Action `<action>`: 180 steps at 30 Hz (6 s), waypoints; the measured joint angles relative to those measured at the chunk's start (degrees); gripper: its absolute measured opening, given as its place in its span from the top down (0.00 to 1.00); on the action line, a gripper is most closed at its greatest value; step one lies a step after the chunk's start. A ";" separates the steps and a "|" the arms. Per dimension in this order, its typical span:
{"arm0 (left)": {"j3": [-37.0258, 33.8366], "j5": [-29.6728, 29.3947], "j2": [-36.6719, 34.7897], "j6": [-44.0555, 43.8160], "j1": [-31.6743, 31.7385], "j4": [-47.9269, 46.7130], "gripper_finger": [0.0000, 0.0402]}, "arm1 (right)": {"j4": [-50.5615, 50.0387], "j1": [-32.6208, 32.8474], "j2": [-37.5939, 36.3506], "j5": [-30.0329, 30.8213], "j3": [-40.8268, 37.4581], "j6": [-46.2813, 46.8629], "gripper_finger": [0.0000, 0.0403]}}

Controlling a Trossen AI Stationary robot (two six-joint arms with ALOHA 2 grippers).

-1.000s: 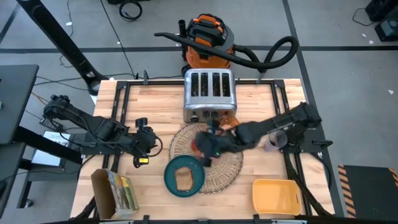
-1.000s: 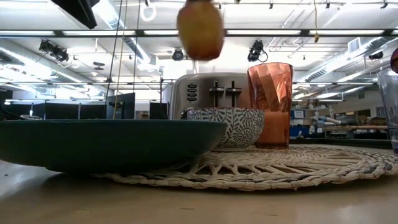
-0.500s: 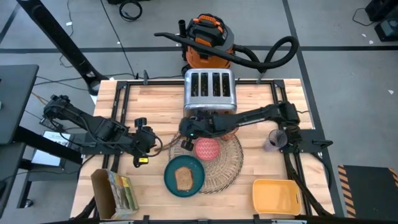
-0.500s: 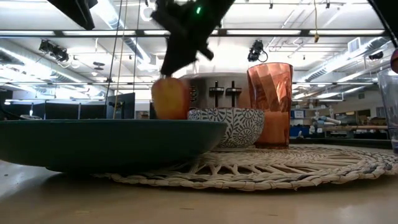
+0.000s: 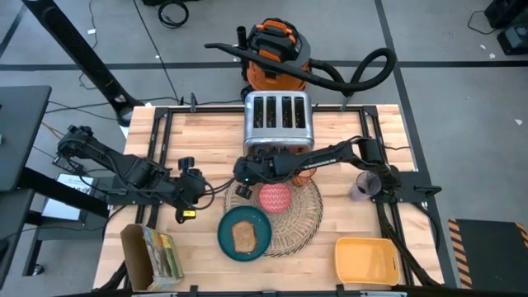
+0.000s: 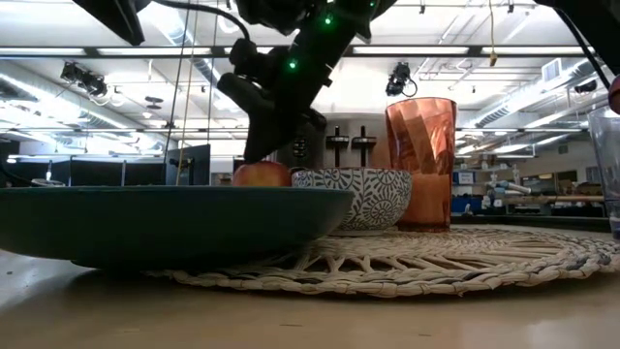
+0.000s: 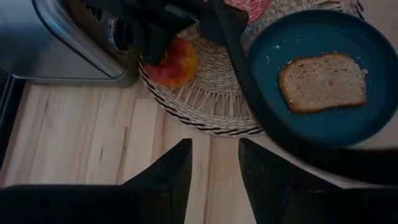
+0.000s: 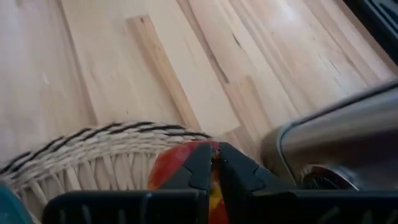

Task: Arrange a breakfast setting
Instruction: Put the red apple on the brown placemat to the top left of the red patterned bowl, then put the blue spoon on the brown placemat to the right of the red patterned bowl

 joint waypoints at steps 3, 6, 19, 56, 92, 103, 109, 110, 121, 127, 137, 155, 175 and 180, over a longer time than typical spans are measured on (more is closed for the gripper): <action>0.00 0.00 0.00 -0.04 -0.40 -0.01 0.65 | -0.30 0.11 0.00 0.30 0.00 0.02 0.87; 0.00 -0.04 0.00 -0.38 -0.62 0.05 0.65 | -0.28 0.10 0.00 0.36 0.00 0.24 0.81; -0.02 -0.27 0.00 -1.05 -0.62 0.17 0.65 | -0.98 1.30 -4.92 0.74 0.24 -1.26 0.65; -0.04 -3.04 0.17 0.71 -0.59 12.57 0.65 | -62.19 39.20 -32.97 16.01 -7.67 56.59 0.64; -0.07 -3.90 0.17 2.60 0.93 13.53 0.65 | -62.49 49.99 -50.84 -1.49 -40.46 79.52 0.66; -0.07 -3.87 0.17 2.43 0.91 13.58 0.65 | -62.49 46.97 -51.86 -1.56 -41.55 76.40 0.66; -0.07 -3.87 0.17 2.58 0.91 13.58 0.65 | -62.50 46.31 -55.29 1.16 -41.53 76.29 0.69; -0.05 -3.87 0.17 2.58 0.91 13.58 0.65 | -62.51 46.14 -55.91 1.69 -41.53 75.99 0.70; -0.06 -3.85 0.17 2.56 0.91 14.28 0.65 | -62.51 43.12 -58.11 5.30 -41.51 72.47 0.77; -0.06 -3.82 0.20 2.45 0.91 14.39 0.65 | -62.47 41.51 -58.10 7.42 -43.30 71.81 0.77; -0.04 -3.82 0.20 2.45 0.91 14.36 0.65 | -62.51 41.04 -58.11 4.61 -45.05 70.93 0.72; -0.04 -3.82 0.20 2.58 0.91 14.36 0.65 | -62.50 35.12 -58.14 4.13 -39.19 68.44 0.71; -0.04 -3.82 0.20 2.12 0.91 14.37 0.65 | -62.53 17.58 -49.57 -6.93 -9.78 43.10 0.72; -0.04 -3.82 0.20 3.29 0.91 14.39 0.65 | -62.36 19.81 -41.37 -5.90 -7.94 40.60 0.72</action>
